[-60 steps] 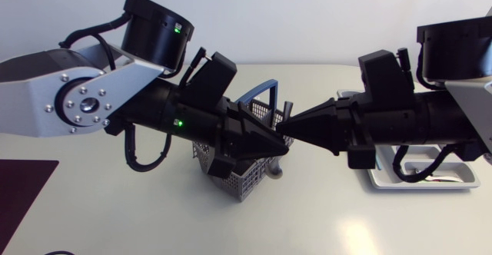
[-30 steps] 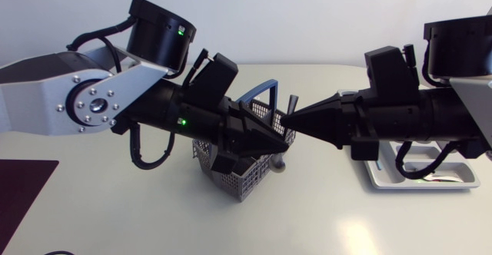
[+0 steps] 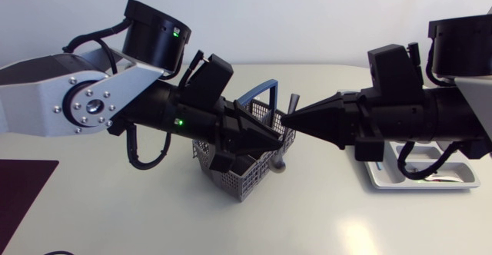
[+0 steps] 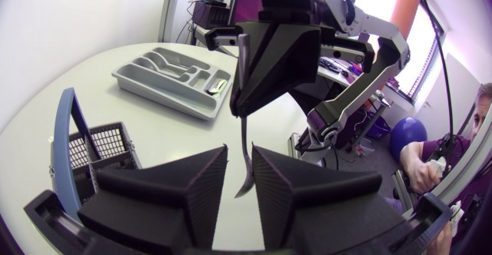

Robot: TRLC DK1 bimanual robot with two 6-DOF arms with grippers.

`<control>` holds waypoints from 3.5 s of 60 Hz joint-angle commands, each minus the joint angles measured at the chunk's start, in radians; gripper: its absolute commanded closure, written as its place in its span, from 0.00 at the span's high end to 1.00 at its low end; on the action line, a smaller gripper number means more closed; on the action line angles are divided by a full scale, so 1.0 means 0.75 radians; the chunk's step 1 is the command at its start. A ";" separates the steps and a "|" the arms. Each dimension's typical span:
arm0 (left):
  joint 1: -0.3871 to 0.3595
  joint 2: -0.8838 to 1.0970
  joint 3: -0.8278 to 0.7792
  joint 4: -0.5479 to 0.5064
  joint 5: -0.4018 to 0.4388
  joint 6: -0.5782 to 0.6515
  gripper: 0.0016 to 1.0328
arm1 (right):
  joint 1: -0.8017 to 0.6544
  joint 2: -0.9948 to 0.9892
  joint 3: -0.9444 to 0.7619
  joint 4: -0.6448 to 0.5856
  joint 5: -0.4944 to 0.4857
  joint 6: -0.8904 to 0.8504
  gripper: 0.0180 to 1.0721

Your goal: Sort the cutlery from the basket into the organizer compartments.

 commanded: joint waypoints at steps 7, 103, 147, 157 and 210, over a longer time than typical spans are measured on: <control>-0.012 0.012 0.040 0.007 0.007 -0.028 0.25 | 0.017 0.011 -0.009 0.009 -0.008 0.038 0.06; -0.112 -0.001 0.103 -0.132 -0.324 0.005 0.03 | -0.024 -0.048 -0.056 0.035 0.000 0.042 0.44; -0.560 -0.160 -0.275 0.222 -1.633 0.802 0.03 | -0.212 -0.130 0.057 -0.376 0.086 -0.263 0.57; -0.611 -0.179 -0.455 0.510 -1.719 1.044 0.03 | -0.129 -0.126 0.083 -0.470 0.207 -0.371 0.57; -0.593 -0.087 -0.578 0.832 -1.725 1.367 0.03 | 0.403 0.351 0.402 -0.631 0.867 -0.271 0.56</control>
